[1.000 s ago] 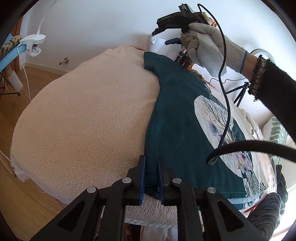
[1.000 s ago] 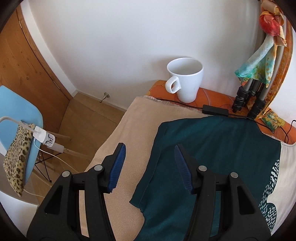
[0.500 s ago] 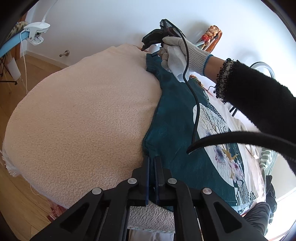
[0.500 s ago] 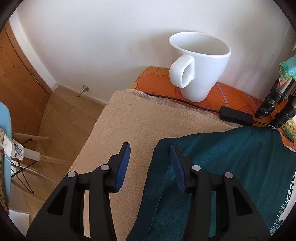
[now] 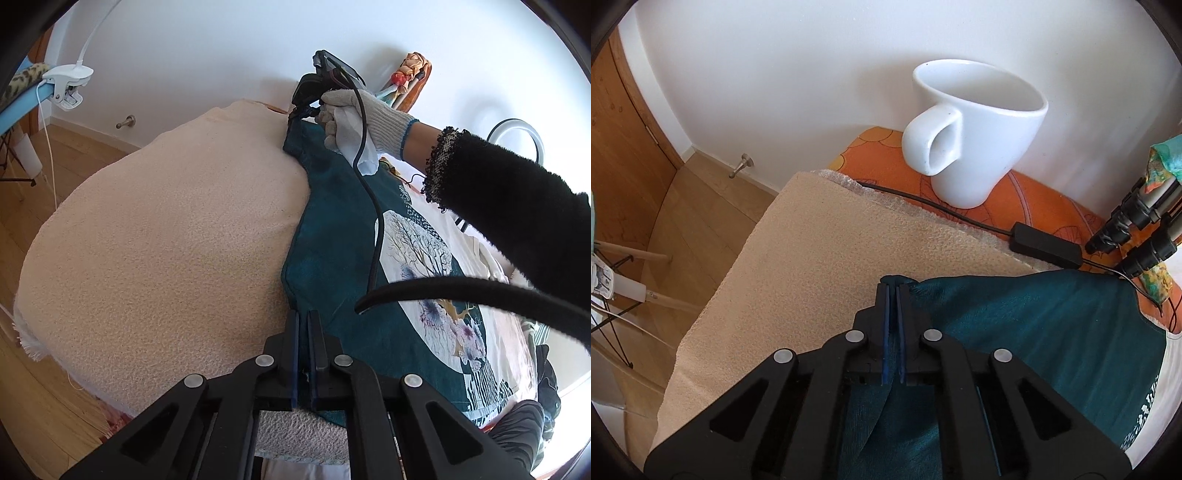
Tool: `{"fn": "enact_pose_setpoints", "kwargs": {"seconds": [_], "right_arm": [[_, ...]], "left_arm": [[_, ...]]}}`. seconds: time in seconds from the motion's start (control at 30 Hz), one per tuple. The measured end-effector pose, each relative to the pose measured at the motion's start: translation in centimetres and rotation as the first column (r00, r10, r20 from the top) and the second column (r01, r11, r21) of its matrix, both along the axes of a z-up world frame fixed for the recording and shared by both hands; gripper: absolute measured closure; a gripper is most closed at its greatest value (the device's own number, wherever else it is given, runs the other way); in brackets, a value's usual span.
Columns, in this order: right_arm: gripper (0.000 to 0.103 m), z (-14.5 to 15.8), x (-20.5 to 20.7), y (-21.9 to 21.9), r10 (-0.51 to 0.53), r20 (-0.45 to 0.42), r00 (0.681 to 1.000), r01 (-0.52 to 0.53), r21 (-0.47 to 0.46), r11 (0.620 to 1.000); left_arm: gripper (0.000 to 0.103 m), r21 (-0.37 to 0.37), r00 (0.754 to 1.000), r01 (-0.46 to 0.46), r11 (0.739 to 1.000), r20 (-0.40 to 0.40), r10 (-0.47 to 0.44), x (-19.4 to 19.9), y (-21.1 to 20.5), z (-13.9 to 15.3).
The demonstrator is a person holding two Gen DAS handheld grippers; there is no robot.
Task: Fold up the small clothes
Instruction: 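Fold the dark-green side over toward the shirt's middle with both grippers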
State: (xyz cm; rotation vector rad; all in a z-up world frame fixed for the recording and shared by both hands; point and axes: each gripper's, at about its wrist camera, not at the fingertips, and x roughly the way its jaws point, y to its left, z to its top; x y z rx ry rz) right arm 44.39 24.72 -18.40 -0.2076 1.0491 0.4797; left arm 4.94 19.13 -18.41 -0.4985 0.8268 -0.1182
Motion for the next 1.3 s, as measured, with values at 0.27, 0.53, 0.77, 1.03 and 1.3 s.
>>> {"fn": "enact_pose_setpoints", "kwargs": {"seconds": [0.27,0.53,0.77,1.03,1.3], "right_arm": [[0.099,2.6,0.5,-2.7,-0.007,0.020,1.000,0.005,0.093,0.996],[0.099,4.0,0.9,-6.4,-0.040,0.028,0.999,0.034,0.179,0.983],[0.099,5.8,0.5,-13.4,-0.074,0.077,0.994,0.050,0.282,0.958],[0.099,5.5,0.8,-22.0,-0.158,0.059,0.986,0.134,0.296,0.946],[0.099,2.7,0.8,-28.4,-0.242,0.010,0.970,0.231,0.262,0.937]], "left_arm": [[0.103,0.024,1.000,-0.001,1.000,0.026,0.001,-0.8,-0.1,0.9],[0.103,0.089,0.992,0.098,0.991,0.072,-0.105,-0.9,-3.6,2.7],[0.103,0.109,0.976,0.195,0.975,0.078,-0.204,0.2,-7.0,3.5],[0.103,0.114,0.937,0.334,0.936,0.071,-0.343,1.3,-13.0,3.7],[0.103,0.139,0.907,0.416,0.899,0.013,-0.421,0.8,-17.0,2.9]]}}
